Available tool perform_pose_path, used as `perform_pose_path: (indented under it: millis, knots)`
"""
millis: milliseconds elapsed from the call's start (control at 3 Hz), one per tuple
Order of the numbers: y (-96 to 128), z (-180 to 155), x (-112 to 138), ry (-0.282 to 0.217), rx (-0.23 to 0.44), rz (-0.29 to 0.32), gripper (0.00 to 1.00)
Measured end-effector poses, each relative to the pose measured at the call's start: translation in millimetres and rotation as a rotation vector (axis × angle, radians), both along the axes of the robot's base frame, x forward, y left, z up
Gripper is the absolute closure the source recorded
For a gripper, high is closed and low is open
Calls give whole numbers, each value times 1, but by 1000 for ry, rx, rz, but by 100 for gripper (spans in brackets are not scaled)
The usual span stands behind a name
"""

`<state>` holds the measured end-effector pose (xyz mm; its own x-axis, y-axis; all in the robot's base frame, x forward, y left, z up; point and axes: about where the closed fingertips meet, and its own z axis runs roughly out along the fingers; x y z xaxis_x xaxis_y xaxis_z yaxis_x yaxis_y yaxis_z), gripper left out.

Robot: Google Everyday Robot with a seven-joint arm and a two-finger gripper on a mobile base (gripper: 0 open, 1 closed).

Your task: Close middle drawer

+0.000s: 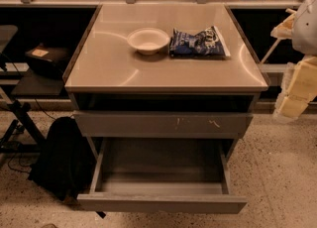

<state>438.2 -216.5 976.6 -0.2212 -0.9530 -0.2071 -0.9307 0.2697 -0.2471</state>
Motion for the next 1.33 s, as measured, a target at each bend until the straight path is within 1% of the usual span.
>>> perform_pose_path:
  millis: [333, 667, 1000, 1333]
  knots:
    - [0, 0, 0, 0, 0, 0, 0]
    - [-5, 1, -9, -30, 3, 8, 0]
    - [2, 4, -46, -122, 15, 65, 0]
    - [15, -9, -90, -233, 49, 107, 0]
